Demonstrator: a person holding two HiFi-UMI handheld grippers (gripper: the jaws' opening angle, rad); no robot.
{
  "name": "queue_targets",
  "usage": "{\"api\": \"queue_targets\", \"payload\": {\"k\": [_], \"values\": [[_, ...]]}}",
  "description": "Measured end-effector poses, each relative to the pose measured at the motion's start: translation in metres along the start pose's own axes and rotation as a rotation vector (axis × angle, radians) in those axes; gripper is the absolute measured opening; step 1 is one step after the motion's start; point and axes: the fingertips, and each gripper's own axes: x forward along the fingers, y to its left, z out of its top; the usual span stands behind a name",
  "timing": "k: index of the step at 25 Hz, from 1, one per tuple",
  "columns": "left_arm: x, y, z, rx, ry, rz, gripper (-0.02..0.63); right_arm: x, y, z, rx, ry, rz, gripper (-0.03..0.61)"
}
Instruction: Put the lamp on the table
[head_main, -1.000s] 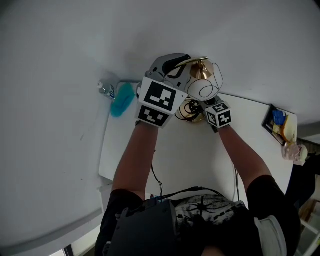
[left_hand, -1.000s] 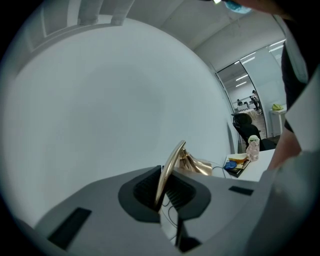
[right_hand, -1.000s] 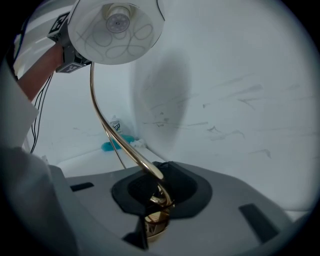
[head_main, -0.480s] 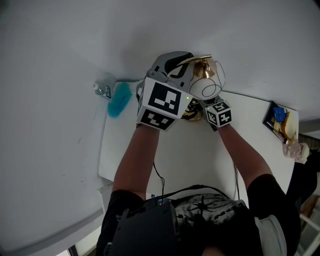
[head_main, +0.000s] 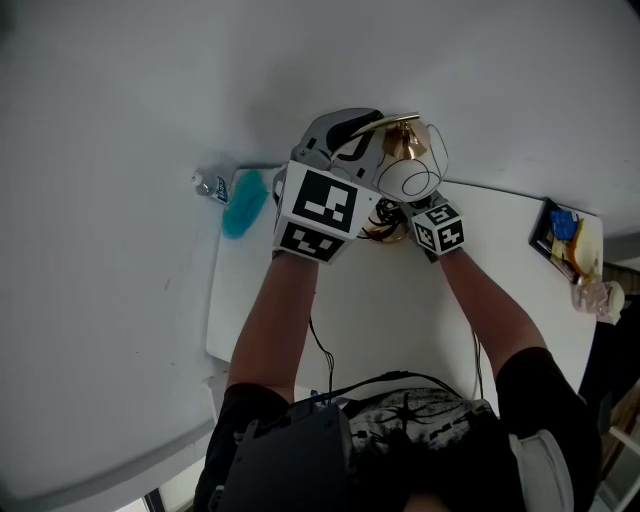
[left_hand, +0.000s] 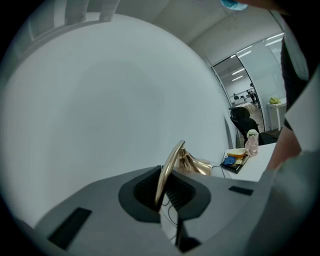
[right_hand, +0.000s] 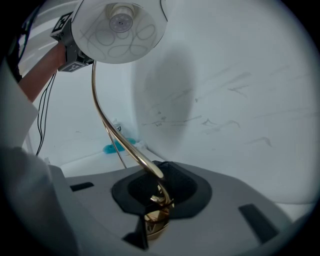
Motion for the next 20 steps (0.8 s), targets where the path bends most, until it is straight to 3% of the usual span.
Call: {"api": "queue_targets", "payload": {"k": [7, 13, 18, 20], "values": [[0.001, -0.001, -0.001, 0.010, 0.005, 0.007, 0.020, 0.000, -0.004, -0.004, -0.054, 0.013, -0.035, 0.060], [-0.001, 0.000, -0.001, 0.041, 0.010, 0.036, 0.025, -0.003, -0.010, -0.006, -0.008, 0.018, -0.041, 0.170], [-0.007, 0.001, 0.004, 0.076, 0.015, 0.051, 0.122, -0.008, -0.010, -0.004, -0.009, 0.016, -0.019, 0.179], [-0.009, 0.001, 0.003, 0.080, 0.030, 0.049, 0.129, -0.011, -0.009, -0.003, -0.008, 0.017, -0.020, 0.179]]}}
